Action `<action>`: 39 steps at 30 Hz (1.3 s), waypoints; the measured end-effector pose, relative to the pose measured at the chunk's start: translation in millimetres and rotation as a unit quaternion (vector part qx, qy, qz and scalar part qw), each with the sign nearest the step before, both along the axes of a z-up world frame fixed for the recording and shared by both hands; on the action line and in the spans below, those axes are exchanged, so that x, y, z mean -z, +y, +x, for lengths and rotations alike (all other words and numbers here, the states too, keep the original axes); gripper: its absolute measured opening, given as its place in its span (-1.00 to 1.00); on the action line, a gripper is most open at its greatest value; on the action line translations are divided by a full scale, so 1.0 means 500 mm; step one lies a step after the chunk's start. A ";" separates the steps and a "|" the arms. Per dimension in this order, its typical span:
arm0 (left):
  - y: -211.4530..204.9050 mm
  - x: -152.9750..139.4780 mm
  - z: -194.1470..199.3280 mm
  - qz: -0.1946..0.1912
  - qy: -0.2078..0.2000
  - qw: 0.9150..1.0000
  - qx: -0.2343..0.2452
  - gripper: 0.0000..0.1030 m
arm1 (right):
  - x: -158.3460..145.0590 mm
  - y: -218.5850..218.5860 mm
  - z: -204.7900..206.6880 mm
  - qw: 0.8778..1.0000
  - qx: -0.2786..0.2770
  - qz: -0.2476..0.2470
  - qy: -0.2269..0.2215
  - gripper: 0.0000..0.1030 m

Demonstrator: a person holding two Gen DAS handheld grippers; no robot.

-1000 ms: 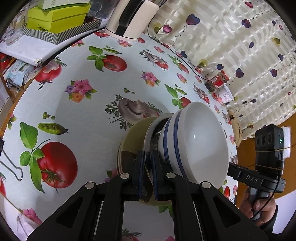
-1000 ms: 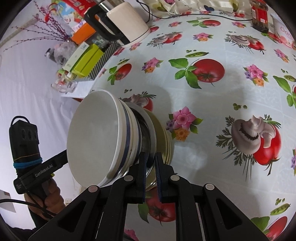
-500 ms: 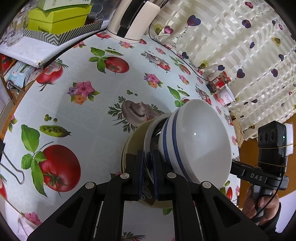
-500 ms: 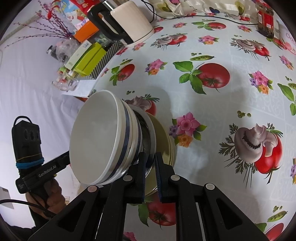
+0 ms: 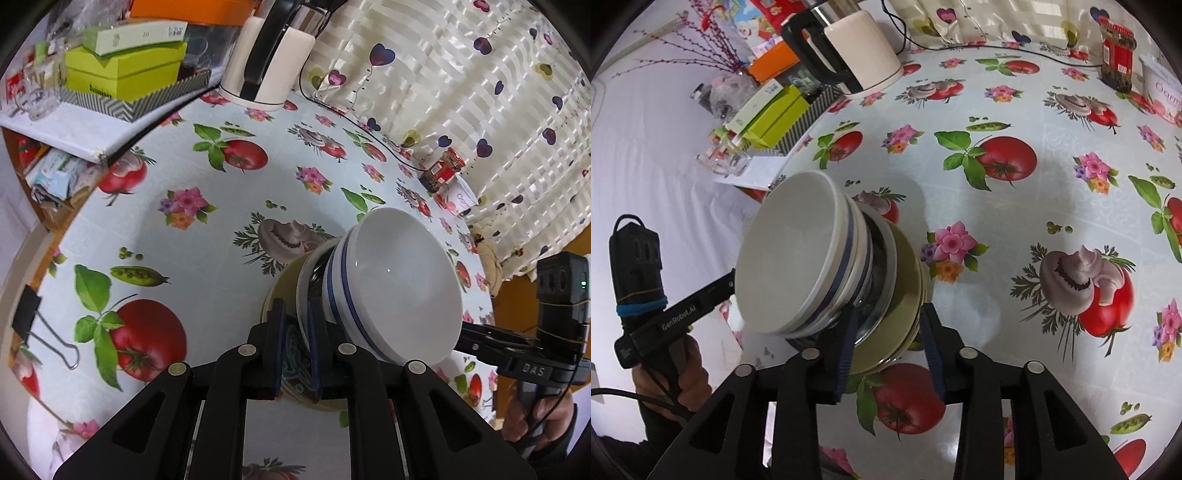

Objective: Organize plates and bowls
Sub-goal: 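Lower the bowl stack onto the beige plate stack with both tools, then open both tools and pull them back from the stacked dishes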

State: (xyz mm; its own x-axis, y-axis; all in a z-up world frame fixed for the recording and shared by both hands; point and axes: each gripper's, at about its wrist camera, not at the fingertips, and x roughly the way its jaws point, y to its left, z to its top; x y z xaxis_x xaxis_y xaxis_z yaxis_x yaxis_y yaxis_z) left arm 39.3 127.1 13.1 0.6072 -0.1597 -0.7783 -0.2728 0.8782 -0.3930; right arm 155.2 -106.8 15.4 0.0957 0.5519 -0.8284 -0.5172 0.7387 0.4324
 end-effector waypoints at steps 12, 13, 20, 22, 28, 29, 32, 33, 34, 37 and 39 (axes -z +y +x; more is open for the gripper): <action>-0.044 -0.034 -0.049 0.047 -0.007 0.999 -0.006 -0.76 | -0.041 -0.005 -0.074 0.998 -0.025 -0.007 -0.048 0.04; -0.049 -0.036 -0.051 0.050 -0.007 0.999 -0.005 -0.76 | -0.043 -0.006 -0.082 0.998 -0.027 -0.007 -0.053 0.05; -0.085 -0.042 -0.065 0.066 -0.007 0.998 0.012 -0.76 | -0.054 -0.005 -0.125 0.996 -0.034 -0.012 -0.078 0.20; -0.093 -0.040 -0.068 0.069 -0.005 0.997 0.016 -0.76 | -0.052 -0.001 -0.133 0.996 -0.038 -0.016 -0.080 0.23; -0.107 -0.035 -0.077 0.079 -0.001 0.997 0.023 -0.76 | -0.053 0.011 -0.154 0.994 -0.047 -0.027 -0.092 0.27; -0.109 -0.033 -0.078 0.080 0.000 0.996 0.024 -0.76 | -0.055 0.014 -0.158 0.994 -0.049 -0.030 -0.096 0.29; -0.114 -0.027 -0.082 0.086 0.003 0.996 0.024 -0.76 | -0.057 0.023 -0.168 0.992 -0.056 -0.038 -0.109 0.33; -0.115 -0.024 -0.083 0.088 0.004 0.996 0.025 -0.76 | -0.057 0.025 -0.171 0.991 -0.058 -0.040 -0.112 0.34; -0.116 -0.022 -0.083 0.089 0.005 0.996 0.025 -0.76 | -0.056 0.029 -0.175 0.991 -0.061 -0.044 -0.115 0.34; -0.115 -0.016 -0.085 0.086 0.008 0.996 0.025 -0.76 | -0.051 0.036 -0.181 0.989 -0.069 -0.051 -0.119 0.35; -0.114 -0.013 -0.085 0.085 0.011 0.996 0.023 -0.76 | -0.046 0.040 -0.183 0.989 -0.071 -0.054 -0.117 0.35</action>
